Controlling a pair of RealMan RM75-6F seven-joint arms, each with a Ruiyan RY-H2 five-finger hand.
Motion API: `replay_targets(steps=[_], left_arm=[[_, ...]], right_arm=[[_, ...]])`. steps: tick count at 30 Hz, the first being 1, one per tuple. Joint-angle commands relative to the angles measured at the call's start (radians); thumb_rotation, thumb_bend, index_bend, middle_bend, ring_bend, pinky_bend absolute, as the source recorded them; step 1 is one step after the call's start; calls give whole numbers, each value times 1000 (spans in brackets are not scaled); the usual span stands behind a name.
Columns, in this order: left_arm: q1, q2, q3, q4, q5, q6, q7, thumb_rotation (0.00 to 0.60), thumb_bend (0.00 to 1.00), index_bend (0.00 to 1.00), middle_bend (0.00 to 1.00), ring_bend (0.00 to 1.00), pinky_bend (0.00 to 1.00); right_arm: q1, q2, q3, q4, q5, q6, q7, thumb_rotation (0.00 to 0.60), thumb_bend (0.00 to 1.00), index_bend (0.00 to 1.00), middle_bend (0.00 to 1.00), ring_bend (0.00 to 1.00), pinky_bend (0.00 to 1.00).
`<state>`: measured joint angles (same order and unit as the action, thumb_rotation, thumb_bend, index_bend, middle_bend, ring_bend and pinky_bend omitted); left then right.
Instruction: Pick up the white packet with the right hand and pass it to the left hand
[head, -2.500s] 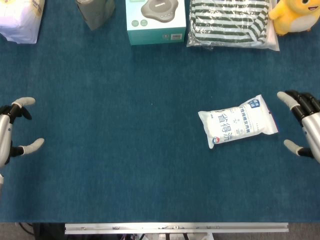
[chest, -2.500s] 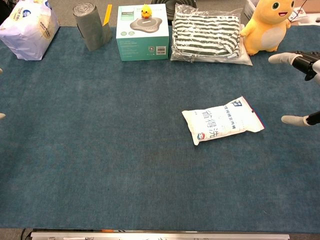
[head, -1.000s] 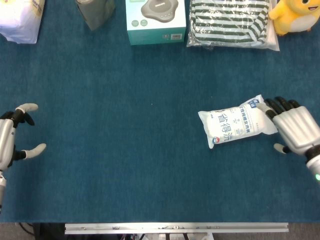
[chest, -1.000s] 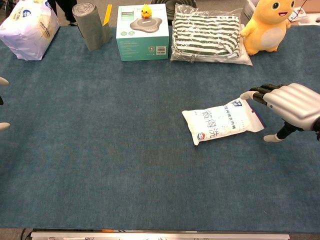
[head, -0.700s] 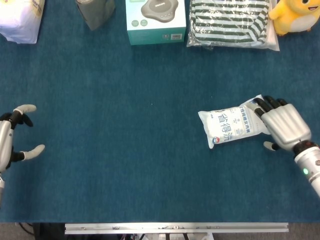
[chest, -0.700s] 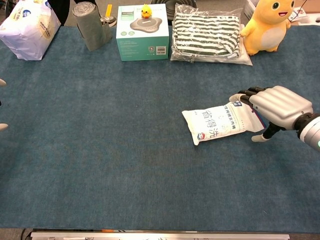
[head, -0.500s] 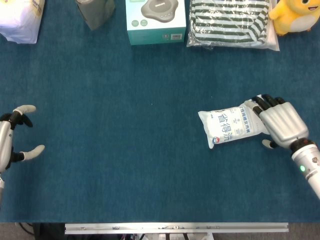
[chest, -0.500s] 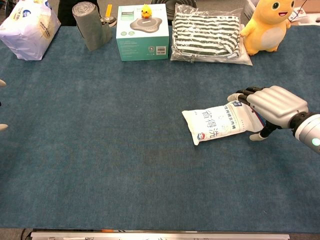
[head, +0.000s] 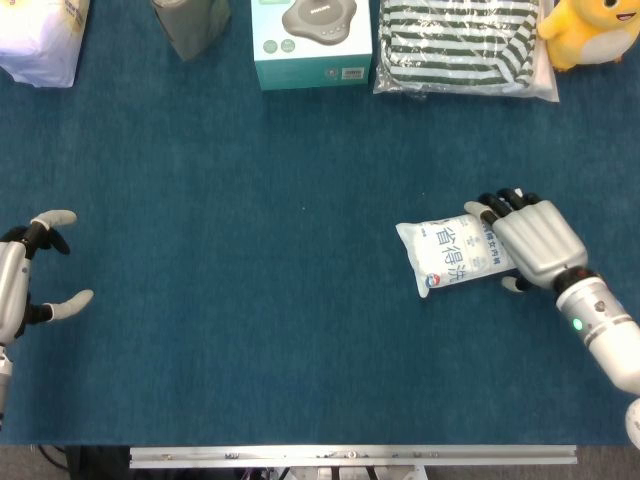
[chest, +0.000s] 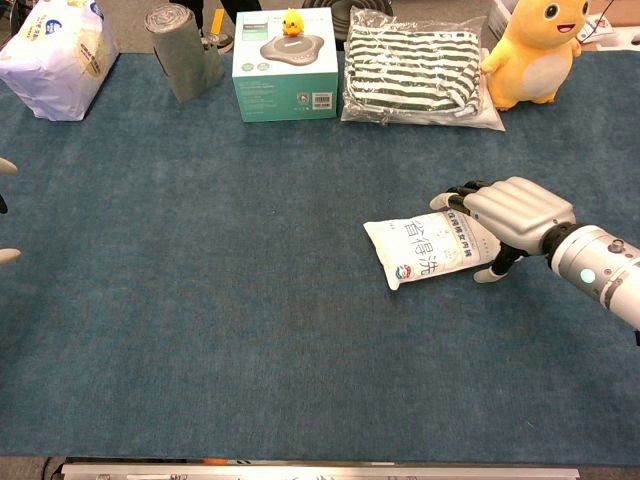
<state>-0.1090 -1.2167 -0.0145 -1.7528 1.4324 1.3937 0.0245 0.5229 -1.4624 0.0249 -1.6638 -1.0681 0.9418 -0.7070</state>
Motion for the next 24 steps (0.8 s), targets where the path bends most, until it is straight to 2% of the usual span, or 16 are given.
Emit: replay_targets(steps=[1,9,14,18,24], left_arm=[[2,-1,1,3,-1,1,-4,600,16,272,468,395,613],[7,-5,5,16,-1,1,-17,600,15,272,469,395,613],[9,0,5,4,1,5,-12,600,15,272,469,395,613],[9,-2,6,12,-2,1,-17,600,15,272,469,395,613],[10,-4,6,17,0,1,-20,600,15,272,469,395,613]], right_arm=[[13,-13,2,11,12,-7,1,600,0,169,173,127,251],[34,-40,0,39,29,1,10,600,0,169,226,158,246],[38,-50,-6,53,24,12,24,600,0,169,299,227,262],[35,-60,-10,64,6,33,37,600,0,176,382,319,322],[23,-70,-14,77,-45,71,80,600,0,259,486,450,446]])
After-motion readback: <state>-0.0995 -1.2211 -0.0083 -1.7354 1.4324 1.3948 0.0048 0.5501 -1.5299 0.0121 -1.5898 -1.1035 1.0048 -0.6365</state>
